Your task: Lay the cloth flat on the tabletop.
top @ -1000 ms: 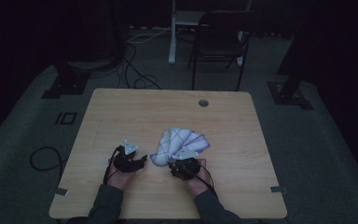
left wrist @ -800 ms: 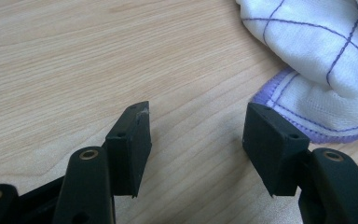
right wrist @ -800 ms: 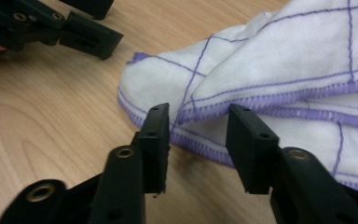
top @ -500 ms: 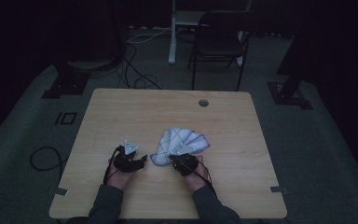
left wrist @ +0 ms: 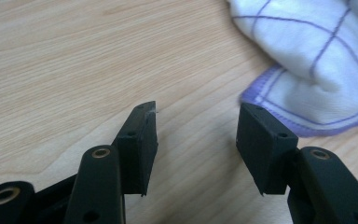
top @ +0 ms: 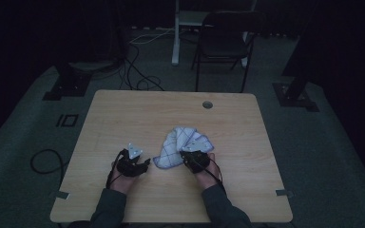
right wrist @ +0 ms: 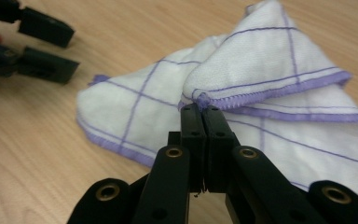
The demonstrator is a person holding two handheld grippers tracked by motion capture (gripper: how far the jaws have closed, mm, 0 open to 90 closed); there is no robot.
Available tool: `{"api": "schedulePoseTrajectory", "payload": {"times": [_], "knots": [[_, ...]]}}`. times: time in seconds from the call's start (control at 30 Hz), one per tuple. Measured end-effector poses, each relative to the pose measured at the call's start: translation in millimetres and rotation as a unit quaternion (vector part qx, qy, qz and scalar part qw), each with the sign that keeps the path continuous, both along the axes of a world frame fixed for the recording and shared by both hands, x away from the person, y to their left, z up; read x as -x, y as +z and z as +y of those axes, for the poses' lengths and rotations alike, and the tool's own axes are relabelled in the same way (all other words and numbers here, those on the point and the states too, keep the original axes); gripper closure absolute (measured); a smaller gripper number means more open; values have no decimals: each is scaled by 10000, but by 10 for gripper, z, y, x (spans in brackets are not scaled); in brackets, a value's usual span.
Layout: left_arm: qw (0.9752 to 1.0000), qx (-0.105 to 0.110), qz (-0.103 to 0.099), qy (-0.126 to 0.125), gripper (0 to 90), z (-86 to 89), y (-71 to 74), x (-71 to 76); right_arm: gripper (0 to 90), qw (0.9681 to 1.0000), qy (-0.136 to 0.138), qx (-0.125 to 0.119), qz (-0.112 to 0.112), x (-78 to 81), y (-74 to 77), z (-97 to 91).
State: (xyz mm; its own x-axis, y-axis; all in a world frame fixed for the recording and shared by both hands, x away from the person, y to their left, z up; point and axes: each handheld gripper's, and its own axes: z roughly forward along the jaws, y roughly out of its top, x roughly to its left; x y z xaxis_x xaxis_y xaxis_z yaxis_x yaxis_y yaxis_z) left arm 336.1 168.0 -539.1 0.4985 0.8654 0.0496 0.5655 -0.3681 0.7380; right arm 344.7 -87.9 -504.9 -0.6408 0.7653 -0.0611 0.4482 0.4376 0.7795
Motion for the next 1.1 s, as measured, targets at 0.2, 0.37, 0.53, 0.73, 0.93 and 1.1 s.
{"api": "schedulePoseTrajectory", "payload": {"times": [0.2, 0.37, 0.53, 0.73, 0.93, 1.1], "knots": [[9996, 50, -174, -212, 486, -119, 81, 65, 897, 9998, -162, -69, -75, -75, 81, -90], [9989, 77, -263, -388, 493, -197, 163, 82, 896, 9995, -267, -83, -145, -178, 137, -161], [9975, 148, -296, -621, 493, -338, 240, 51, 897, 9992, -356, -107, -156, -278, 170, -200], [9934, 47, -418, -1064, 497, -609, 274, -12, 897, 9987, -480, -82, -160, -416, 187, -278], [9890, 41, -431, -1413, 498, -823, 205, -113, 897, 9979, -620, -61, -164, -571, 169, -396], [9848, -47, -446, -1680, 498, -997, 176, -166, 897, 9966, -811, -14, -130, -717, 170, -515]]}}
